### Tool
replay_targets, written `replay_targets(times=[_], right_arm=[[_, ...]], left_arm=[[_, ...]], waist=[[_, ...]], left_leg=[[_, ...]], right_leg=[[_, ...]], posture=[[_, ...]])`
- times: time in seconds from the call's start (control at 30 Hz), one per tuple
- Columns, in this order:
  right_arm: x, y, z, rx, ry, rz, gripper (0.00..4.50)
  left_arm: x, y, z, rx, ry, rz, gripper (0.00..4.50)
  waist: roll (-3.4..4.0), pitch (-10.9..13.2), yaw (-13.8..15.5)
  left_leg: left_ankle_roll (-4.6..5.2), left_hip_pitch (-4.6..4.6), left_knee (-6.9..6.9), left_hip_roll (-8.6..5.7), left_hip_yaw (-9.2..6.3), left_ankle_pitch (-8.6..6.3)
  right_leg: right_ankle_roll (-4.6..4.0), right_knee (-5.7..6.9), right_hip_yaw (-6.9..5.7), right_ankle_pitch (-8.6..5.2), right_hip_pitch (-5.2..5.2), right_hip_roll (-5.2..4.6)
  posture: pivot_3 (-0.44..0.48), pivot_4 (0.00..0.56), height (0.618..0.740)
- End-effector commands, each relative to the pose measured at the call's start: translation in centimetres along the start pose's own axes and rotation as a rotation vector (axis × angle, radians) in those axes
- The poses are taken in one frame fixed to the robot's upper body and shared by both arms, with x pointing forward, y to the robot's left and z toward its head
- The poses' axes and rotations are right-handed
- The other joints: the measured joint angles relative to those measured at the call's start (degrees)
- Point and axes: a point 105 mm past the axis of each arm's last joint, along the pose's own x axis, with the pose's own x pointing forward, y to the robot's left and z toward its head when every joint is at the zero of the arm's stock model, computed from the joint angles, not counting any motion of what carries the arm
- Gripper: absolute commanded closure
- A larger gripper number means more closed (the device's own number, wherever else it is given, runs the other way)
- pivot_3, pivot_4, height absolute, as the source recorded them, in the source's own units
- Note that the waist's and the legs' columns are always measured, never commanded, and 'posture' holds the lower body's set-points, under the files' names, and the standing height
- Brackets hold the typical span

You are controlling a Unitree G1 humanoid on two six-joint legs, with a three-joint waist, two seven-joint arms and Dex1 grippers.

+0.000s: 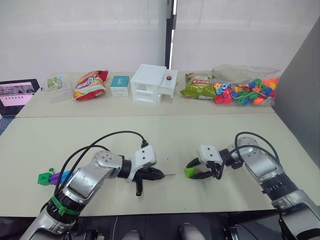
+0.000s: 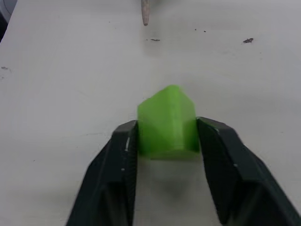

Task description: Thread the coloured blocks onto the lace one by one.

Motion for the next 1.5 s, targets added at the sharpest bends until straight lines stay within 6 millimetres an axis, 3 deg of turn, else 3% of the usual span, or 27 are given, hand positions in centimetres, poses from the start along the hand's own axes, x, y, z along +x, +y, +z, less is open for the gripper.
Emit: replay_targets(times=[0.03,0.27,0.5,1.1,1.5], right_arm=[[-0.1,-0.4,0.1,0.007,-0.007,-0.05,3.21],[1.2,0.4,0.8,0.059,0.027,-0.079,3.21],[2.5,1.5,1.4,0.111,0.056,-0.084,3.21],[2.8,1.9,2.4,0.11,0.064,-0.084,3.21],[3.3,1.9,3.4,0.11,0.051,-0.091,3.21]], left_arm=[[0.0,0.0,1.0,0.047,0.011,0.005,4.5],[0.7,0.8,2.0,0.006,0.068,0.049,4.5],[0.5,0.7,1.6,0.006,0.145,0.056,4.5],[2.0,1.1,2.1,0.04,0.125,0.06,4.5],[4.9,0.6,3.0,0.061,0.076,-0.001,4.5]], waist=[[0.0,0.0,0.0],[0.0,0.0,-0.2],[-0.01,0.0,-0.2],[-0.01,0.0,0.0],[-0.02,0.0,0.0]], left_leg=[[0.0,0.0,0.01,0.0,0.0,0.0],[0.0,0.0,0.02,0.0,-0.01,0.0],[0.0,0.02,0.01,-0.01,-0.05,0.0],[0.0,0.0,0.01,-0.01,-0.05,0.0],[0.0,0.0,0.01,-0.02,-0.05,0.0]], right_leg=[[0.0,0.03,0.0,0.0,-0.01,0.0],[0.0,0.12,0.02,0.0,-0.04,0.02],[0.0,0.17,0.01,0.0,-0.05,0.04],[0.0,0.13,0.01,0.0,-0.05,0.03],[0.0,0.12,0.01,0.0,-0.03,0.03]], posture=[[0.0,0.15,0.74],[0.0,0.15,0.74],[0.0,0.15,0.74],[0.0,0.15,0.74],[0.0,0.15,0.74]])
